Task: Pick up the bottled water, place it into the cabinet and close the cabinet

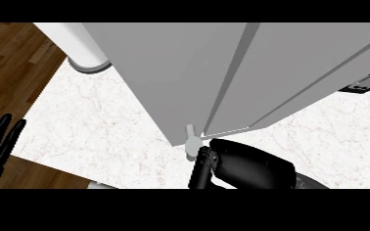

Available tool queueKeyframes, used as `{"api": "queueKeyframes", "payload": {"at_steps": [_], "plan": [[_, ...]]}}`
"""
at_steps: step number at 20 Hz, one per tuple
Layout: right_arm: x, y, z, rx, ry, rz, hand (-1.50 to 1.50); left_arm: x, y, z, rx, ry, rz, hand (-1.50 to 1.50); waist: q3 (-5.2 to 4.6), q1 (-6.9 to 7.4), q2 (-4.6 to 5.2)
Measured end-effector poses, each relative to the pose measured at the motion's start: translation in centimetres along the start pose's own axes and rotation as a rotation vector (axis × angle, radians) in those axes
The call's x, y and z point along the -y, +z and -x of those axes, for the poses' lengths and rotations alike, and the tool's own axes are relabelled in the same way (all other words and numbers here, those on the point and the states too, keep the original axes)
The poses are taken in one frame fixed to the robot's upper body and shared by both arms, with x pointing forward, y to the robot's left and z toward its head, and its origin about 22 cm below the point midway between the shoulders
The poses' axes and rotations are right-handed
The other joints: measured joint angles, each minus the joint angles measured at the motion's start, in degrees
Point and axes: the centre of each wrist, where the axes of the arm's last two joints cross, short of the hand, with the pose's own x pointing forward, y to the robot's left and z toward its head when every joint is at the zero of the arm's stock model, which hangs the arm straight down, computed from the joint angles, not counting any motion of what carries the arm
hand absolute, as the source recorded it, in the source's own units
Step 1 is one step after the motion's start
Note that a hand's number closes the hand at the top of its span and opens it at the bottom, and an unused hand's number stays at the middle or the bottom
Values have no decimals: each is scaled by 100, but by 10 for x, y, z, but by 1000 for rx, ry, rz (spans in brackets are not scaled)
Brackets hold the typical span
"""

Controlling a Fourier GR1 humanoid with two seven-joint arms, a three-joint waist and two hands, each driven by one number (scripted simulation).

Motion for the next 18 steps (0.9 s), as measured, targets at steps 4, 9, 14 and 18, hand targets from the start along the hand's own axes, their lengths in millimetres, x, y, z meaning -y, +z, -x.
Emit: {"api": "queueKeyframes", "payload": {"at_steps": [4,9,14,18], "plan": [[18,-41,-5,-88,-9,68,150,-4,2,0,4,4,-14,-150,27,-57,-12],[45,-87,-16,-154,-29,127,150,-9,5,0,12,7,-25,-150,50,-113,-7],[74,-122,-25,-169,-34,238,150,-14,10,-1,15,8,-37,-150,67,-183,-4],[89,-140,-24,-179,-51,354,150,-18,14,-2,19,1,-51,-150,80,-267,-12]]}}
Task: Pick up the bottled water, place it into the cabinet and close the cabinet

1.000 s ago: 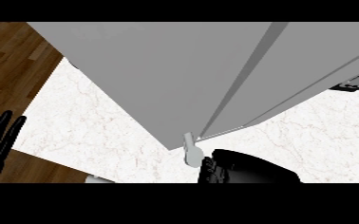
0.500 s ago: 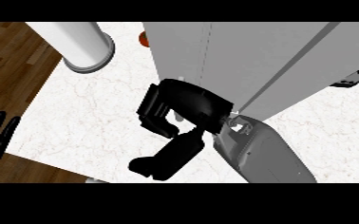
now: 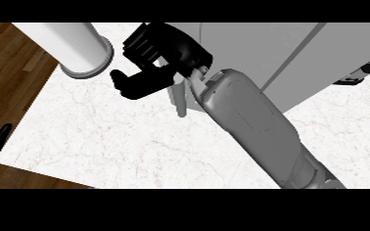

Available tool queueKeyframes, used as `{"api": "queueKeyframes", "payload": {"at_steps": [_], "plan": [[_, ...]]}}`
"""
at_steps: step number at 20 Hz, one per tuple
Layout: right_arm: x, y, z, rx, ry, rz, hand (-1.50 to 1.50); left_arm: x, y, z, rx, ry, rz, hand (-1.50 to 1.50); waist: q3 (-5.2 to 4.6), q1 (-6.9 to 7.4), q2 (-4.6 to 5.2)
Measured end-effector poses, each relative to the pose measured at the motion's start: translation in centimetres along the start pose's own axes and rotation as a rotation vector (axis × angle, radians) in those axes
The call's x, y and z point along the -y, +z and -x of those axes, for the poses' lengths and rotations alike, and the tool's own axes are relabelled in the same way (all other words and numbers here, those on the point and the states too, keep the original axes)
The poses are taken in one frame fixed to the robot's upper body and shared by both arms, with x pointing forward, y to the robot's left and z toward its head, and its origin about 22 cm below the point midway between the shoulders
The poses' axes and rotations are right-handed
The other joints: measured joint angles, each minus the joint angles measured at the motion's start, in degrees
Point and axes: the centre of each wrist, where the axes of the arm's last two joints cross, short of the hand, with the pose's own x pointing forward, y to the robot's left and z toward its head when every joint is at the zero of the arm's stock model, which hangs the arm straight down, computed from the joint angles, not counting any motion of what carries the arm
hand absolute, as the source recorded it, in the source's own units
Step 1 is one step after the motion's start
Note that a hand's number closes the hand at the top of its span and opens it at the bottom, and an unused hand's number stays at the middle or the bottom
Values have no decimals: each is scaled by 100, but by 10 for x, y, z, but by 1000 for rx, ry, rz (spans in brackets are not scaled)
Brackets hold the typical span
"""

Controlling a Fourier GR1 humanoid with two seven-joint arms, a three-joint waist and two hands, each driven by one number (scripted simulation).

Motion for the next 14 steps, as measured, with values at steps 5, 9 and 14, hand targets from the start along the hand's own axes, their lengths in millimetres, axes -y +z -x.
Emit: {"api": "queueKeyframes", "payload": {"at_steps": [5,9,14], "plan": [[-7,-12,5,5,-12,48,150,-5,4,-3,11,-7,-11,-150,2,-102,-98],[-12,-17,8,23,-45,82,-150,-4,7,-2,16,-1,-13,-150,-16,-147,-139],[-15,-20,8,23,-121,132,-150,-4,11,-4,22,5,-19,-150,-51,-161,-157]]}}
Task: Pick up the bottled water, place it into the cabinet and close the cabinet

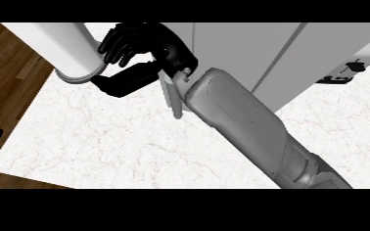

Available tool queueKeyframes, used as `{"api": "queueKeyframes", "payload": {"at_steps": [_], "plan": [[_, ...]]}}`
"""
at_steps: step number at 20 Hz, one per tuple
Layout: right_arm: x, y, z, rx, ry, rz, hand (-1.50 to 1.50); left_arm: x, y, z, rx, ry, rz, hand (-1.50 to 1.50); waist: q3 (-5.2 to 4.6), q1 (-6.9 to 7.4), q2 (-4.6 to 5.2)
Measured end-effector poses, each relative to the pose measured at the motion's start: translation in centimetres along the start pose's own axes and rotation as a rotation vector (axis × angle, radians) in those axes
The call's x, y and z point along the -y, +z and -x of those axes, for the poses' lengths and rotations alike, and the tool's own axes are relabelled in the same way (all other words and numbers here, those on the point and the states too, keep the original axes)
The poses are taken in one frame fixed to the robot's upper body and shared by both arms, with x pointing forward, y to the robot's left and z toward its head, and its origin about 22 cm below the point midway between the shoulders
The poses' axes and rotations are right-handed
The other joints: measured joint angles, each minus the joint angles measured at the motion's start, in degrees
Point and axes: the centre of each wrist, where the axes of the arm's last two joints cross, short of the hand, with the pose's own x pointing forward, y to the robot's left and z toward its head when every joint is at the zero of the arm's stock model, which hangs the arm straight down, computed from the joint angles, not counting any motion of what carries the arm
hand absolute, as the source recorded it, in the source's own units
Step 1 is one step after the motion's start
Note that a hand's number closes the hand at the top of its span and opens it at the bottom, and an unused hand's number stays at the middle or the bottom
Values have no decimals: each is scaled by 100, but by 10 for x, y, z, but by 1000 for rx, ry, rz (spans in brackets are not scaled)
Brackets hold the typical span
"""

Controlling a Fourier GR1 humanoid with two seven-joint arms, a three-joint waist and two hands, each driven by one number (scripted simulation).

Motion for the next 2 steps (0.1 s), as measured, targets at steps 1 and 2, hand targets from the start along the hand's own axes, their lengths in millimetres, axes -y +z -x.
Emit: {"api": "queueKeyframes", "payload": {"at_steps": [1,2], "plan": [[-1,0,0,0,-12,9,-150,0,1,0,0,1,0,-150,-4,-8,-2],[-1,-1,0,0,-25,21,-150,-1,2,-1,-2,0,-1,-150,-6,0,-10]]}}
